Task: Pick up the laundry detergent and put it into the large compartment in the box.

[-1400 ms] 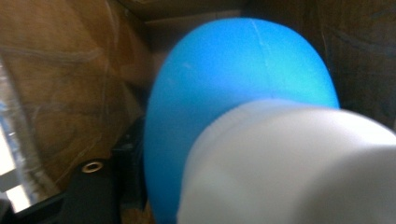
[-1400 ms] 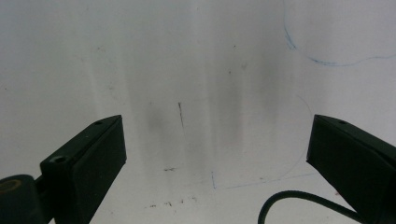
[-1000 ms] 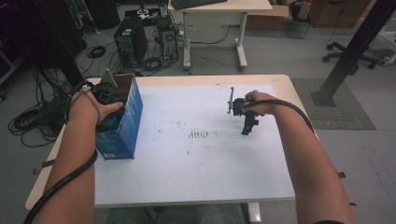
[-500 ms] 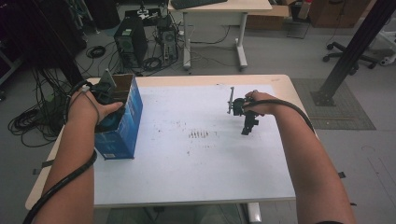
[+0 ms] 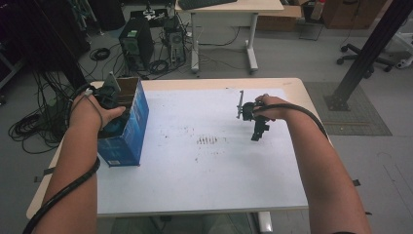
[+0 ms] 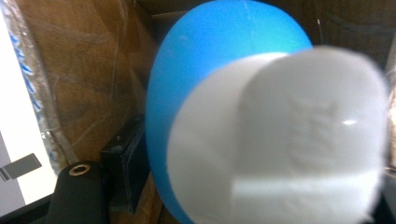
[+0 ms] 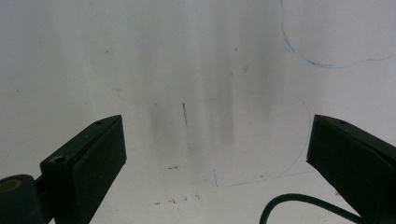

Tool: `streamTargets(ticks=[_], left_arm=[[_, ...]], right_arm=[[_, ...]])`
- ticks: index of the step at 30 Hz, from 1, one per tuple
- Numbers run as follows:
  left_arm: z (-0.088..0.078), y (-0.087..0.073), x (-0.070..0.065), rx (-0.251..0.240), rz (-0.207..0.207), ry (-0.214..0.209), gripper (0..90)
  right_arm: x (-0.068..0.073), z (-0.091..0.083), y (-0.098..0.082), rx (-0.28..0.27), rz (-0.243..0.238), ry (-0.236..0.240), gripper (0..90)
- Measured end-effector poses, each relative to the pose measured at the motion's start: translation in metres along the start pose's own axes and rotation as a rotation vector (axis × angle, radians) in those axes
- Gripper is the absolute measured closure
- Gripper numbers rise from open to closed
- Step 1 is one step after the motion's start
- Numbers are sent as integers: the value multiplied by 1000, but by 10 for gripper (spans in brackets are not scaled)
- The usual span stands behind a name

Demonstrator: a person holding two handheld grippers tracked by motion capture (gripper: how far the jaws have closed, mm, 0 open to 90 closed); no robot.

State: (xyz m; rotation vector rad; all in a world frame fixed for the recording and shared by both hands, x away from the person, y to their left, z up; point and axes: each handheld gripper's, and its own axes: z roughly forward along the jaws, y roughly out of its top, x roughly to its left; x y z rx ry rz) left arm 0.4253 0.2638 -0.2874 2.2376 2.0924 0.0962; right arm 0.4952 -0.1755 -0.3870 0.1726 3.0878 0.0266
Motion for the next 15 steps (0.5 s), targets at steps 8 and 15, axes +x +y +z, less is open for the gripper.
streamTargets(ticks=[8, 15], left_arm=[[-4, -2, 1, -11, -4, 0, 249], [-10, -3, 0, -16, -1, 8, 244]], right_arm=[[1, -1, 0, -1, 1, -2, 45], [2, -3, 1, -5, -1, -2, 45]])
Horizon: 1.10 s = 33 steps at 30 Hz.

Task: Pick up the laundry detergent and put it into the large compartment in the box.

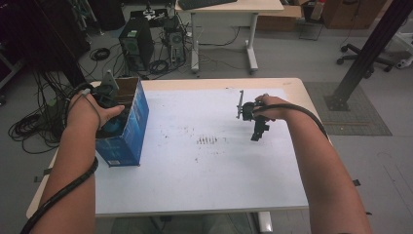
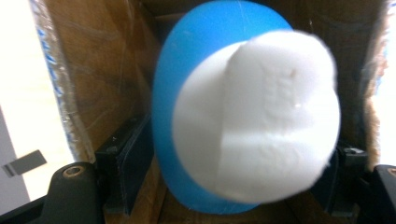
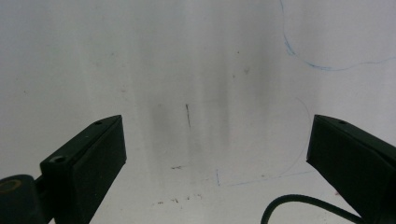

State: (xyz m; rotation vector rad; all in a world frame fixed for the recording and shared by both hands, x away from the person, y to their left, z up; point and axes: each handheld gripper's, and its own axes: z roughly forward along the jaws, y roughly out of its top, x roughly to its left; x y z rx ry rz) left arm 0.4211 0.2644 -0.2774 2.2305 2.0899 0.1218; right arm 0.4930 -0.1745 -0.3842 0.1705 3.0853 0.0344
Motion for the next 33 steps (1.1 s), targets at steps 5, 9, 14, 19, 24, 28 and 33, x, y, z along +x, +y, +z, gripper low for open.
streamTargets(ticks=[5, 9, 14, 19, 24, 28, 33], left_arm=[[-5, 0, 0, -1, -7, 4, 238], [-7, 0, -1, -6, -9, 15, 236], [-13, 1, -1, -6, -13, 26, 192], [-18, 0, -2, -13, -9, 21, 163], [-26, 0, -4, -20, -7, 26, 152], [-31, -1, -5, -21, -8, 34, 141], [-41, -2, -5, -14, -23, 64, 83]], right_arm=[[0, -2, 0, -3, 1, -2, 45], [0, -4, 0, -5, 1, -5, 45], [0, -4, 0, -6, 0, -3, 45], [0, -5, 1, -8, 1, -4, 45], [0, -6, 2, -13, -4, -4, 45], [1, -6, 2, -14, -3, -7, 45], [2, -9, 0, -19, 0, -10, 45]])
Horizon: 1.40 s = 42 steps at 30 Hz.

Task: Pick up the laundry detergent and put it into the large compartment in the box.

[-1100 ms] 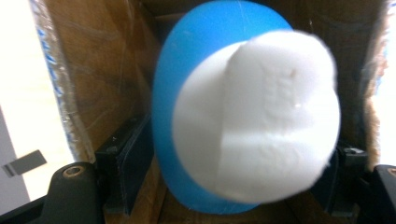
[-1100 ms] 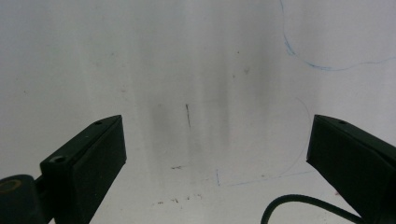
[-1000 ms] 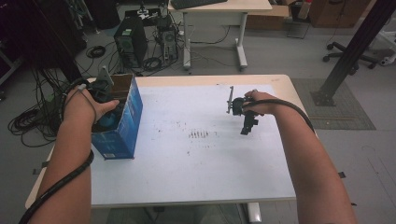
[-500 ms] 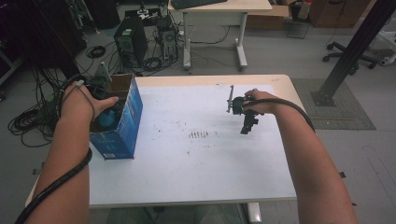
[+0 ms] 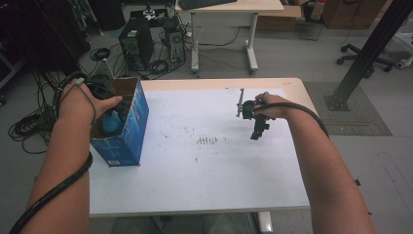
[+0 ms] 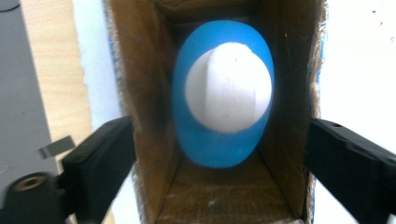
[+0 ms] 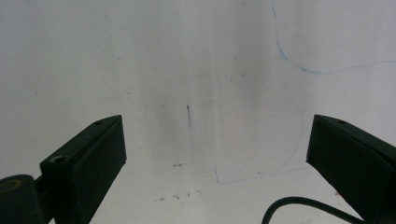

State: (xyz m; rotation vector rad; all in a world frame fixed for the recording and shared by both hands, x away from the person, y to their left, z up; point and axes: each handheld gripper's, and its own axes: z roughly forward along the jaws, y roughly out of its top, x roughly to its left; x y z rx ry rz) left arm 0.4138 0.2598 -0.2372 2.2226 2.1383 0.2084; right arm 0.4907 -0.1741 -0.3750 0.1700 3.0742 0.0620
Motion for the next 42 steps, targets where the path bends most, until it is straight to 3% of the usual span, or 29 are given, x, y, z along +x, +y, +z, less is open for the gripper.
streamTargets(ticks=[7, 14, 27, 30, 42], left_arm=[[-16, -2, -1, 2, 6, -3, 56], [-35, -3, -10, -9, 58, -21, 44], [-65, -6, -42, -44, 220, -73, 42], [-72, -8, -47, -53, 258, -103, 46], [-85, -14, -62, -72, 352, -126, 44]], right_arm=[[2, -7, -1, -4, 0, -9, 45], [3, -11, -2, -3, -1, -15, 45], [4, -15, -1, 3, 1, -19, 45], [4, -17, -1, 6, 2, -21, 45], [5, -21, 2, 13, -1, -25, 45]])
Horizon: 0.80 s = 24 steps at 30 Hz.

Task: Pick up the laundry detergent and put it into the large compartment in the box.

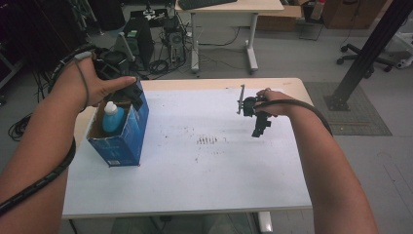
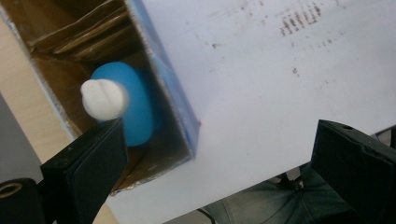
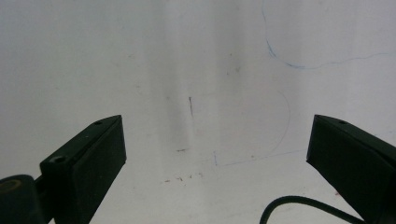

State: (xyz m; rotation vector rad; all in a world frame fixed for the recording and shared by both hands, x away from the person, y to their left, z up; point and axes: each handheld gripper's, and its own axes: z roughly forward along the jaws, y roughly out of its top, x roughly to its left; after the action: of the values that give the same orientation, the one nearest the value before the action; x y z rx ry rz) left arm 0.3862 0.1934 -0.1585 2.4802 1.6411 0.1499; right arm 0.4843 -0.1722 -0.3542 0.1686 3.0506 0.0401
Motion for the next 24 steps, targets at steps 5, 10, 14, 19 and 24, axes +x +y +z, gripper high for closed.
streamTargets(ticks=[5, 10, 14, 19, 24], left_arm=[[-3, 1, -10, -8, 55, -15, 43], [-5, 4, -20, -16, 129, -32, 44], [-6, 7, -27, -21, 177, -38, 43], [-3, 10, -35, -28, 263, -50, 42], [1, 14, -48, -12, 368, -55, 44]], right_arm=[[0, -2, 2, 2, -4, -3, 45], [0, -2, 1, 5, -1, -1, 45], [0, -2, 0, 10, 0, 1, 46], [0, -3, -2, 16, 4, 2, 45], [1, -3, -4, 18, 5, 1, 45]])
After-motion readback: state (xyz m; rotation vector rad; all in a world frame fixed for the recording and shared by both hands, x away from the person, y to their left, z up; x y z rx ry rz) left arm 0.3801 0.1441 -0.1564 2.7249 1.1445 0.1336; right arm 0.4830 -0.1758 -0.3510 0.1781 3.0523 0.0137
